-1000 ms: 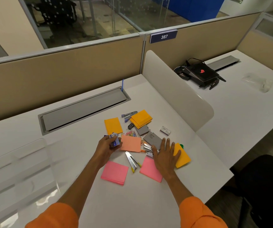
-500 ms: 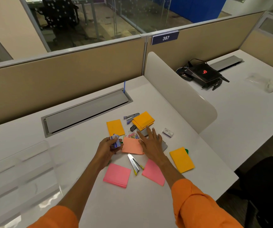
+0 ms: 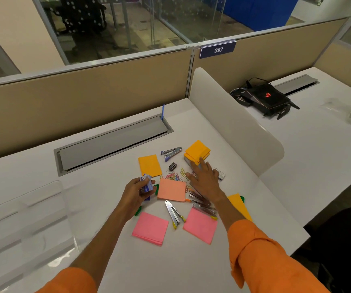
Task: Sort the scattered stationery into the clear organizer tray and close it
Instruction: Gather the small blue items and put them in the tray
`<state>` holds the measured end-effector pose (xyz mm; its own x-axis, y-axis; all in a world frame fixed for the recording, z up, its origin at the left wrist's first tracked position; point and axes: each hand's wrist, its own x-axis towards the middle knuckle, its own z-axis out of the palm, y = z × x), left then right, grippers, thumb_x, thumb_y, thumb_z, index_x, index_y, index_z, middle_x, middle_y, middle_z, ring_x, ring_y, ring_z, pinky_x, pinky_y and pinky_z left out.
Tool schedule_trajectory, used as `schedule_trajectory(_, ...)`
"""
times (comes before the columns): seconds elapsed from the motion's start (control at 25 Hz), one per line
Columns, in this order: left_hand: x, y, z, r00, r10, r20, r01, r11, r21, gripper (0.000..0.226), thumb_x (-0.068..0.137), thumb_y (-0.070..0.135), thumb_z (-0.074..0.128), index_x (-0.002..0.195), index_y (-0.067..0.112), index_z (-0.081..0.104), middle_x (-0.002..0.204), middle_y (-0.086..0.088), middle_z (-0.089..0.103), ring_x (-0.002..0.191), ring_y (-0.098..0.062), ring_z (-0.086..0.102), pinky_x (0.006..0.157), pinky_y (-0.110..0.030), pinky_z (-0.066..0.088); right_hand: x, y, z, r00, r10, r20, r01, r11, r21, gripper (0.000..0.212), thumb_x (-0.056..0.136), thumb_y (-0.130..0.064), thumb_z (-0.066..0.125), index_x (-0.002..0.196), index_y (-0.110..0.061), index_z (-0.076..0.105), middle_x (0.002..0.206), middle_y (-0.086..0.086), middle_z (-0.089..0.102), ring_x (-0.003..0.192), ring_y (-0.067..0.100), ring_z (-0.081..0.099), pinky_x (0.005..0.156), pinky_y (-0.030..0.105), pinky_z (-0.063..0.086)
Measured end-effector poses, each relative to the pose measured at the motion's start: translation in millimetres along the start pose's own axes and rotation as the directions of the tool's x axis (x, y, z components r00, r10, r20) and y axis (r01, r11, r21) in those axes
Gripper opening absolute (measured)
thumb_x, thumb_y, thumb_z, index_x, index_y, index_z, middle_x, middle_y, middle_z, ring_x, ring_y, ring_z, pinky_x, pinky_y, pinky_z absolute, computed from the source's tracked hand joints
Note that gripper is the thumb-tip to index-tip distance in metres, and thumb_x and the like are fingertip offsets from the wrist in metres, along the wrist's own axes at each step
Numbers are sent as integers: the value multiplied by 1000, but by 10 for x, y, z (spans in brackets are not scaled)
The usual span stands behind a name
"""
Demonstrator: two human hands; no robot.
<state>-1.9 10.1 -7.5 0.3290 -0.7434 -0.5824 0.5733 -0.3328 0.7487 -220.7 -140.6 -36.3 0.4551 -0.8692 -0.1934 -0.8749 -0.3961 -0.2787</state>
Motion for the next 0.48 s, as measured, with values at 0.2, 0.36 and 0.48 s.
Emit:
schedule_trajectory(0.2, 17, -49, 67, 1000, -10, 18, 10, 1000, 8, 28, 97, 11, 51, 122, -1, 54, 112, -23, 65, 97, -33, 67, 85, -37, 57, -36, 463, -158, 966, 173, -193, -139, 974, 177, 51, 94, -21, 56, 142, -18, 41, 144, 13, 42, 130, 33, 41, 102, 45, 33)
schedule_trajectory(0.36, 7, -53, 108, 1000, -10, 28, 11, 1000, -22, 20, 97, 12, 52, 114, 3, 57, 114, -22, 65, 99, -34, 66, 80, -34, 60, -27, 821, -174, 922, 373, -106, -293, 849, 439, 57, 81, -10, 73, 131, -1, 47, 125, 22, 49, 119, 37, 47, 99, 42, 39)
schedule_trajectory(0.48, 4, -69, 159, 999, -5, 41, 6, 999, -40, 22, 97, 13, 53, 115, 2, 57, 115, -22, 65, 101, -35, 65, 81, -35, 59, -26, 874, -187, 918, 389, -73, -317, 834, 452, 55, 71, -23, 84, 115, -1, 59, 116, 20, 52, 110, 33, 49, 89, 35, 40)
